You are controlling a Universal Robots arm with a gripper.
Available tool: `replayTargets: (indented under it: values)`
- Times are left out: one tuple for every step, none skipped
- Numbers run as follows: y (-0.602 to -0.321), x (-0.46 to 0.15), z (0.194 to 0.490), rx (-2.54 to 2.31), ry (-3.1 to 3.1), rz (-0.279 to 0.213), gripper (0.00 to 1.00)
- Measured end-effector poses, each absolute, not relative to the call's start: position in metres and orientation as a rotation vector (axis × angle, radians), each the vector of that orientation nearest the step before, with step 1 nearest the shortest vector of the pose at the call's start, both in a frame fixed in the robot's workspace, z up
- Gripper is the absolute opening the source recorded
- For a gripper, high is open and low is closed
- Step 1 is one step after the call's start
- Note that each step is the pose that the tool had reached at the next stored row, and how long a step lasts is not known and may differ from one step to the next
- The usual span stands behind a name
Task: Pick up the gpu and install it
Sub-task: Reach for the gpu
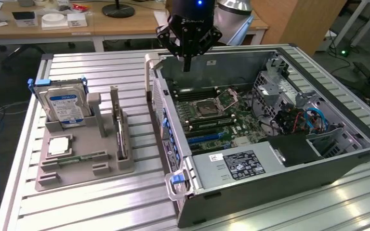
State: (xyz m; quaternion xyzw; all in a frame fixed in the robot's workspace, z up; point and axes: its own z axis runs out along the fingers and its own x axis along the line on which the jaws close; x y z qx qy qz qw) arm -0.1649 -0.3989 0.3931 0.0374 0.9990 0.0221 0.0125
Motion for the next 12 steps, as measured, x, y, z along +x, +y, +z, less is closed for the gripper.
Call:
replayTargets:
  values:
    - [-0.399, -0.166, 0.393, 0.117, 3.114, 0.069, 0.11]
    - [-0.399, -0.167, 0.393, 0.117, 3.114, 0.069, 0.11]
    - [-0.399, -0.168, 0.393, 0.117, 3.114, 0.069, 0.11]
    - [-0.399, -0.169, 0.393, 0.117, 3.114, 0.069, 0.11]
    - [-0.399, -0.170, 0.393, 0.116, 3.114, 0.069, 0.11]
    - [-0.399, -0.172, 0.393, 0.117, 3.114, 0.069, 0.11]
    - [-0.399, -0.173, 0.393, 0.117, 3.114, 0.069, 0.11]
    - [-0.399, -0.174, 0.393, 0.117, 3.114, 0.069, 0.11]
    - [-0.399, -0.175, 0.393, 0.117, 3.114, 0.069, 0.11]
    - [-0.399, -0.176, 0.393, 0.117, 3.114, 0.069, 0.11]
    - [-0.399, -0.177, 0.393, 0.117, 3.114, 0.069, 0.11]
    - [-0.399, -0.178, 0.393, 0.117, 3.114, 0.069, 0.11]
